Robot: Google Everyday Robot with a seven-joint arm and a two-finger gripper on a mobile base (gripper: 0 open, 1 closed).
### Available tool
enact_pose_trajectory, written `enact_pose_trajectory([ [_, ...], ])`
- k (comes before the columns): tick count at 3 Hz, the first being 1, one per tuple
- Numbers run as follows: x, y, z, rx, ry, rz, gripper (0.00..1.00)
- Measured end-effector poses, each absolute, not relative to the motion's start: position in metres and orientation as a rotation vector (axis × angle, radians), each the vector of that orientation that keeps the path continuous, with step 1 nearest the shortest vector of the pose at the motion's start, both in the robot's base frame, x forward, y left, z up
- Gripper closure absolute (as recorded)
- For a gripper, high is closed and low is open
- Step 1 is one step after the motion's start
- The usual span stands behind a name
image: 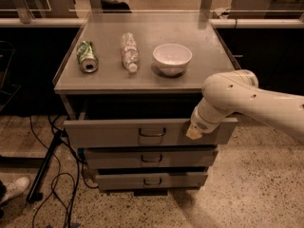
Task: Close top drawer
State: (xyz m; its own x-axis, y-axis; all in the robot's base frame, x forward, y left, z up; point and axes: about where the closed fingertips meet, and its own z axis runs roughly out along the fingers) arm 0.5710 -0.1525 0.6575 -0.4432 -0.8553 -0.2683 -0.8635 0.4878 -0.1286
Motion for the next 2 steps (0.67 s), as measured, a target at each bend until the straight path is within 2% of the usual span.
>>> enact_pose_trajectory([
  [2,0.5906,-0.1525,0.6563,-1.426,2.425,0.023,1.0],
])
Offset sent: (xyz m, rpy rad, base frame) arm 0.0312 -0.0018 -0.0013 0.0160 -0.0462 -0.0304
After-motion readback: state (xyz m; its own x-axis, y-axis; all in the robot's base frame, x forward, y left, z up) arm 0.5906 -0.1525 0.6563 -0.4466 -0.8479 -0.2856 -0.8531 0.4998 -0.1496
